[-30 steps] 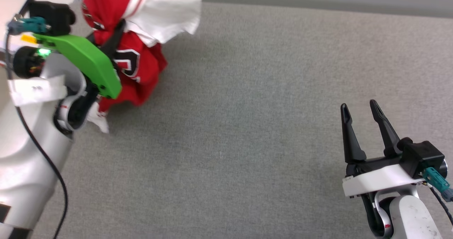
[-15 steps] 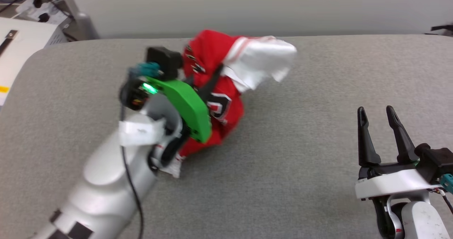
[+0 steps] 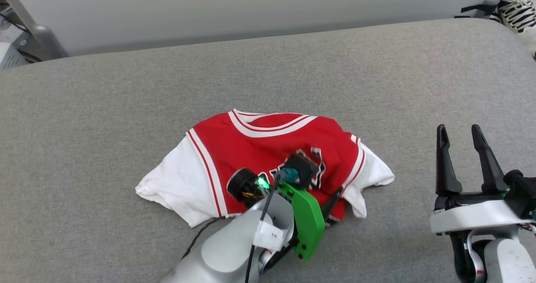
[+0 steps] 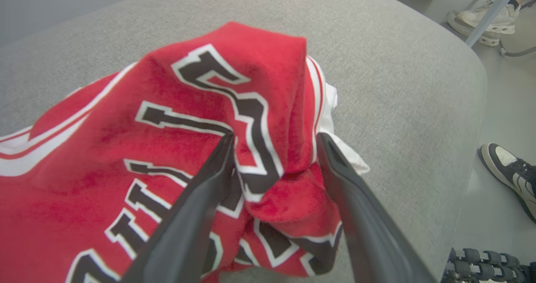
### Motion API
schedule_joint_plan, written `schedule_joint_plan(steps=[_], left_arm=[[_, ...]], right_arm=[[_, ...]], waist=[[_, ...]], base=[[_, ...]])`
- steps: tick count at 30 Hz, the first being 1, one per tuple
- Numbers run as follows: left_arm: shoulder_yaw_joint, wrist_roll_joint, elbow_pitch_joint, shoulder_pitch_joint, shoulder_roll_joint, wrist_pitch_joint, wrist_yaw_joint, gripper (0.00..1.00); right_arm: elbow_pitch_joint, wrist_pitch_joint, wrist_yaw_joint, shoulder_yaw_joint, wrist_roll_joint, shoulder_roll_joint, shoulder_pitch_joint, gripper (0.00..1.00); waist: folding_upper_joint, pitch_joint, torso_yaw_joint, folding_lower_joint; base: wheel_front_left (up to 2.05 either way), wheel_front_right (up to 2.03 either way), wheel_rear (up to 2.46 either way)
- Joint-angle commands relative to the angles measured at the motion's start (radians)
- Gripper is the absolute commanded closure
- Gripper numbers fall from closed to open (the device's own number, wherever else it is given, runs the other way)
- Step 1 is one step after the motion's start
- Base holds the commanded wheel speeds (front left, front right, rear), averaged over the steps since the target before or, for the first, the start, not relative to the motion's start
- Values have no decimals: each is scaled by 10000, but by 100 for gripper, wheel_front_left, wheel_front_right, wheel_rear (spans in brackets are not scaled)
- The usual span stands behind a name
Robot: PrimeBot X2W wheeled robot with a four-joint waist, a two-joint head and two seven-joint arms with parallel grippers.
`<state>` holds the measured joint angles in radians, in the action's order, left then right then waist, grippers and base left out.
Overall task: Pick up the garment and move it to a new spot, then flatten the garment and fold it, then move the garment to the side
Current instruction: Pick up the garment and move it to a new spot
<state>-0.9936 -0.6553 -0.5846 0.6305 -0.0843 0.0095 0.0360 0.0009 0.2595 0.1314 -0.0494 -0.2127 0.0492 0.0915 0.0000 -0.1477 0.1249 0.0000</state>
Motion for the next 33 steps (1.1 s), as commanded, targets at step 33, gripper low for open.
schedule_joint_plan(steps=[33], left_arm=[[2527, -945, 1961, -1809, -2957, -2687, -975, 0]], right_arm=[[742, 23, -7, -374, 300, 11, -978, 0]], waist=[[0, 1462, -2064, 0]], base=[[0, 0, 0]])
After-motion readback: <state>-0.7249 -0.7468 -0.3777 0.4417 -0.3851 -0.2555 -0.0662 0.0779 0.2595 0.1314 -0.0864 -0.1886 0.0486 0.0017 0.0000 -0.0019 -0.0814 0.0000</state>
